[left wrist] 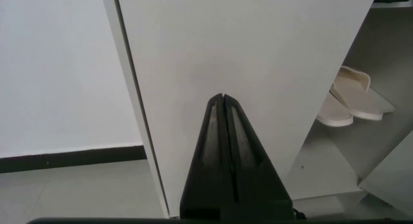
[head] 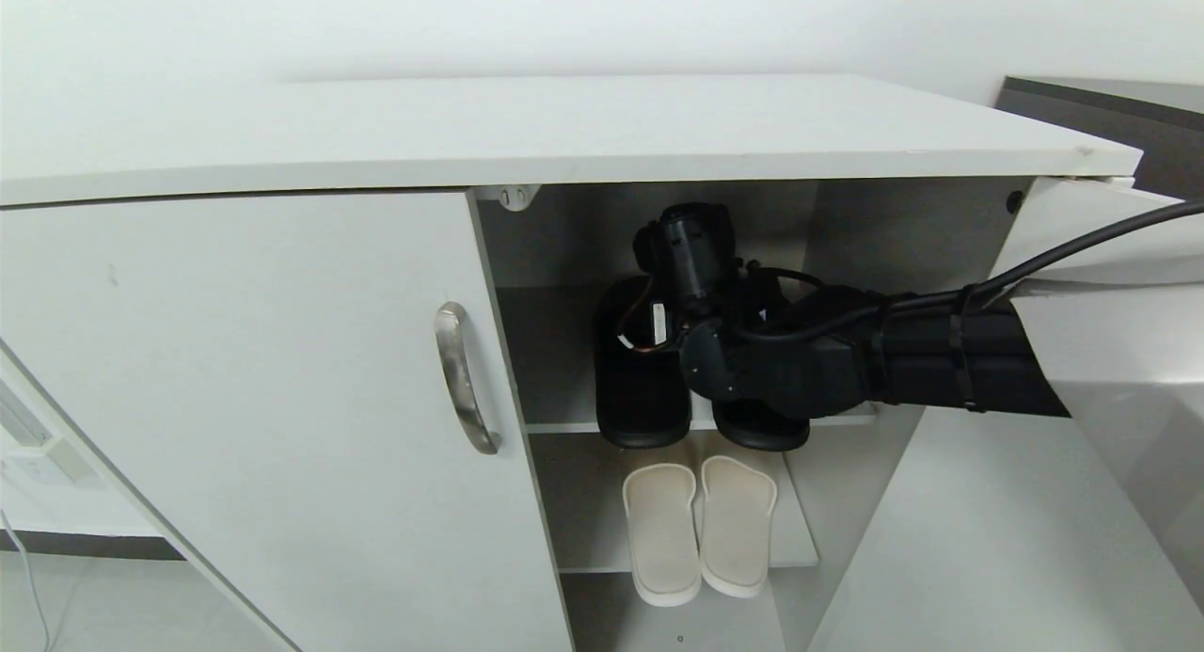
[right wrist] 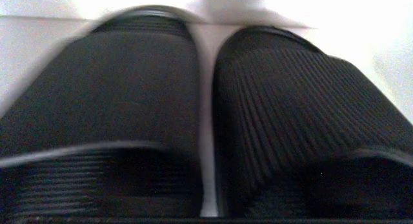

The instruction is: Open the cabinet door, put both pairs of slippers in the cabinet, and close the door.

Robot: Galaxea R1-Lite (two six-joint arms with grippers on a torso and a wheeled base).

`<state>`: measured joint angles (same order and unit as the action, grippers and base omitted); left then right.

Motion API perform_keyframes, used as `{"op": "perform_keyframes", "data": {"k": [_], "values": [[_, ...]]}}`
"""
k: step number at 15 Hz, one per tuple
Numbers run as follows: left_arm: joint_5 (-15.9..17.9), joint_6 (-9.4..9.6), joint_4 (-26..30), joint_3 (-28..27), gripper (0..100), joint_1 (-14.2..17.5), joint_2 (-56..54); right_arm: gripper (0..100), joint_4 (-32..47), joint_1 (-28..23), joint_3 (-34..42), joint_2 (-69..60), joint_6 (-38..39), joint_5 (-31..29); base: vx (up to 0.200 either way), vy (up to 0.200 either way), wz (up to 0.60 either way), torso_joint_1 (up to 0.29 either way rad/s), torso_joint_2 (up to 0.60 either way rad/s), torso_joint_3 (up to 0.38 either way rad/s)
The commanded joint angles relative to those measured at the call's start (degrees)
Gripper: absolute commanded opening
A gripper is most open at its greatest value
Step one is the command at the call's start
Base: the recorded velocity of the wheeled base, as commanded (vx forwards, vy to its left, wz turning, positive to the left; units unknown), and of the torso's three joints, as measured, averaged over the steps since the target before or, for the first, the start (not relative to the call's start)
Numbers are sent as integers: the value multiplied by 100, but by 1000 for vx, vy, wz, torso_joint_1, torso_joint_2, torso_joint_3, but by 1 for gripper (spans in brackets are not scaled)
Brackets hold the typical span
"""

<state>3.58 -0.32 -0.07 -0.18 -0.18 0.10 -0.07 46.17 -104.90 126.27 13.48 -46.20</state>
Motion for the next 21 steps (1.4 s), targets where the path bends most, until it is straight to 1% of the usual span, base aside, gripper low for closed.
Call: {"op": "perform_keyframes", "data": {"k": [1,7,12,13,15,17,18,21], "values": [[2,-3,-1,1,0,1,-1,100,-10,42,216,-234,5,6,0,0,0,0,0,0],[2,-21,-1,1,0,1,-1,100,-19,340,884,-832,190,-12,0,0,0,0,0,0],[2,-21,-1,1,0,1,-1,100,-28,578,1613,-1535,251,-3,0,0,0,0,0,0],[2,-21,-1,1,0,1,-1,100,-63,674,1894,-1764,260,24,0,0,0,0,0,0],[2,-12,-1,1,0,1,-1,100,-432,806,2501,-2133,251,182,0,0,0,0,0,0],[2,-12,-1,1,0,1,-1,100,-1021,929,3380,-2590,163,735,0,0,0,0,0,0],[2,-12,-1,1,0,1,-1,100,-1329,929,3678,-2739,128,955,0,0,0,0,0,0],[2,-12,-1,1,0,1,-1,100,-1961,938,4311,-3047,14,1236,0,0,0,0,0,0]]}}
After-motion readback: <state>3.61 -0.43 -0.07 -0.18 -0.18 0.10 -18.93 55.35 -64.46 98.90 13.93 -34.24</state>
